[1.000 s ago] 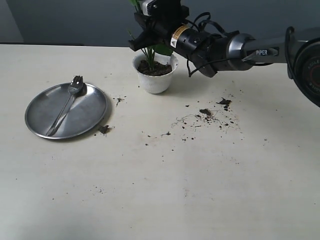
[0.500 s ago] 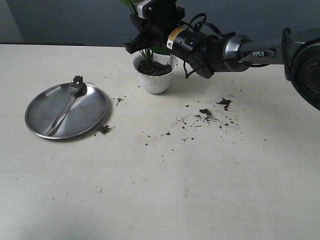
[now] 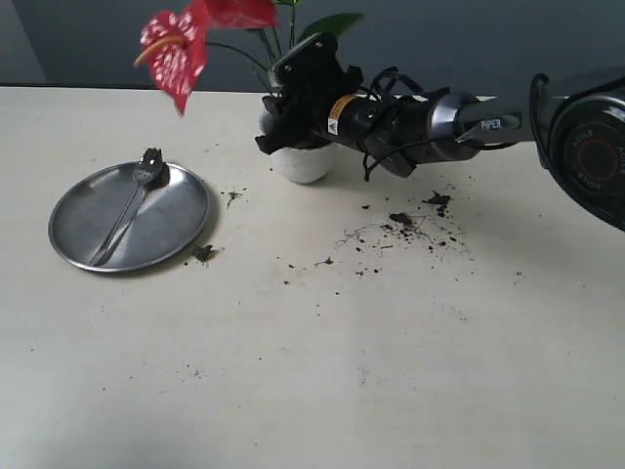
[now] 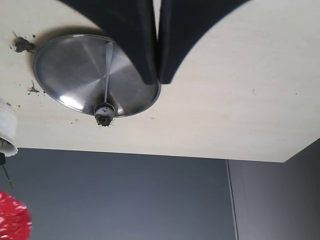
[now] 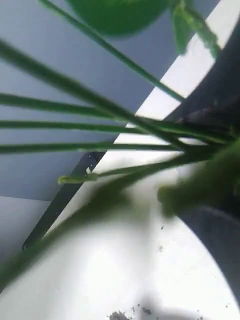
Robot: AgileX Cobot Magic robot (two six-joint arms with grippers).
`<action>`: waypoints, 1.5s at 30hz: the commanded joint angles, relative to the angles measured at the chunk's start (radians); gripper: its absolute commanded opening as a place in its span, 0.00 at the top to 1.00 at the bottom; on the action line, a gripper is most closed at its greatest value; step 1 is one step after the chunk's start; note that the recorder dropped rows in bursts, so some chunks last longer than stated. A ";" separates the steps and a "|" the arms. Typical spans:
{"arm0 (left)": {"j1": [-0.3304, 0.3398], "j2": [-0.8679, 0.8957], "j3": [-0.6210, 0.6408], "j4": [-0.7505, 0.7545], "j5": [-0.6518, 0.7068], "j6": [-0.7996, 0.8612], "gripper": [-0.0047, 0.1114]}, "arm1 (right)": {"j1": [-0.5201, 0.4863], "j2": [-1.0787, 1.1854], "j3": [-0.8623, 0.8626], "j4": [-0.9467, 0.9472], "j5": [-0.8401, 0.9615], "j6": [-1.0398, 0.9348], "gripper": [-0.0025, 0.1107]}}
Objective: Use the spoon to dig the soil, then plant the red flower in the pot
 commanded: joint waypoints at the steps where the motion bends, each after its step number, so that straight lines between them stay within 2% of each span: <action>1: 0.001 -0.004 0.004 -0.003 -0.005 -0.007 0.95 | -0.002 0.010 0.017 -0.009 0.106 0.005 0.62; 8: 0.001 -0.004 0.004 -0.003 -0.005 -0.007 0.95 | -0.002 -0.004 0.017 -0.009 0.106 0.005 0.55; 15: 0.001 -0.004 0.004 -0.003 -0.005 -0.007 0.95 | -0.002 -0.033 0.017 -0.009 0.095 0.005 0.36; 18: 0.001 -0.004 0.004 -0.003 -0.005 -0.007 0.95 | -0.002 -0.045 0.017 -0.009 0.092 0.005 0.33; 45: 0.001 -0.004 0.004 -0.003 -0.005 -0.007 0.95 | 0.002 -0.150 0.017 -0.110 0.172 -0.086 0.33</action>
